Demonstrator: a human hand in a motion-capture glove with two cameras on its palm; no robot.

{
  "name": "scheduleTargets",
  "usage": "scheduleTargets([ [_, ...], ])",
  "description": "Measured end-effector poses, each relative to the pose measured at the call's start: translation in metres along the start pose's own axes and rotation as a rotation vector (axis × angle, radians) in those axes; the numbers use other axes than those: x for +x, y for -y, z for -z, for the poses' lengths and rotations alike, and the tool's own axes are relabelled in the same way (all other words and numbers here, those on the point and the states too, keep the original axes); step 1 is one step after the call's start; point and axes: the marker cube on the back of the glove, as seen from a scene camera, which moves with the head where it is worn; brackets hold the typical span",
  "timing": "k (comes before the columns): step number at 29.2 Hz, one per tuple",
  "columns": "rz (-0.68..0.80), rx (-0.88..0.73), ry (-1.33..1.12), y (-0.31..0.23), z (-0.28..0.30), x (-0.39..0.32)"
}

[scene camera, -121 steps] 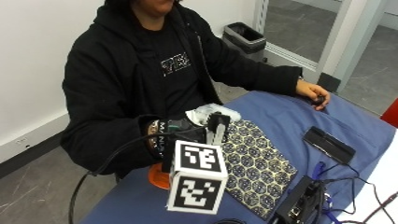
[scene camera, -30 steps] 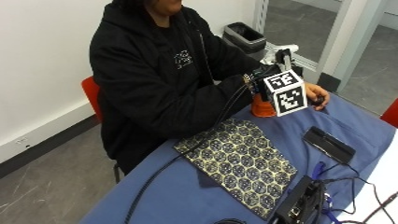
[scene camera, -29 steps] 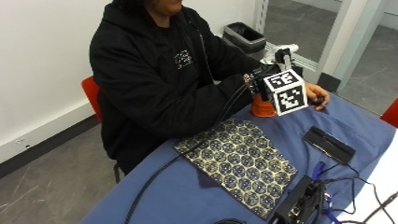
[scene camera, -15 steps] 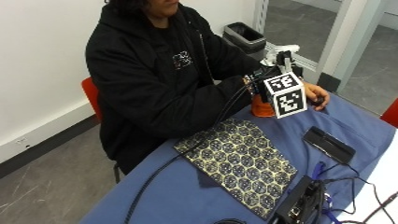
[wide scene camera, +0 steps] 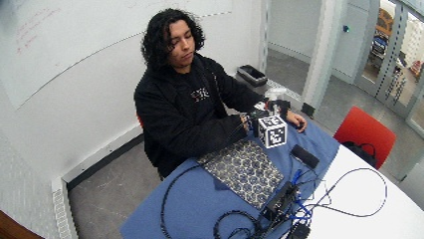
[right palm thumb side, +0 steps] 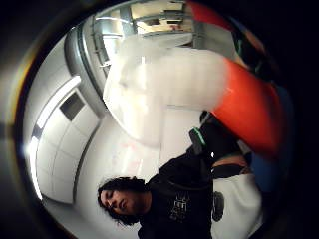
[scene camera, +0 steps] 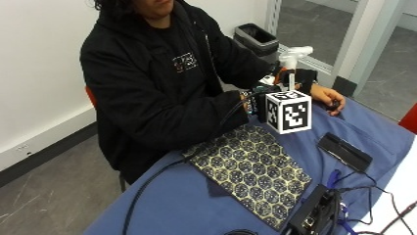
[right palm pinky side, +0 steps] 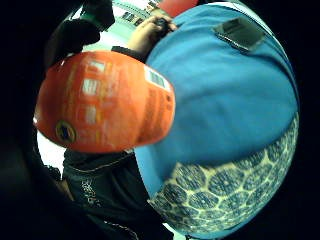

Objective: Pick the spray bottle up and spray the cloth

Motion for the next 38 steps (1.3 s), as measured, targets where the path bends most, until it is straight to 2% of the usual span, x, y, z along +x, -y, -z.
scheduleTargets([
  [8,-0.201,-0.135,-0.62,-0.073,0.015,0.017],
  [11,-0.225,-0.147,-0.742,-0.099,0.013,0.022],
  [19,-0.164,-0.106,-0.9,-0.142,0.002,0.025],
  [28,-0.129,-0.028,-1.072,-0.16,-0.006,0.016],
  [38,-0.138,-0.071,-1.036,-0.157,-0.021,0.024],
])
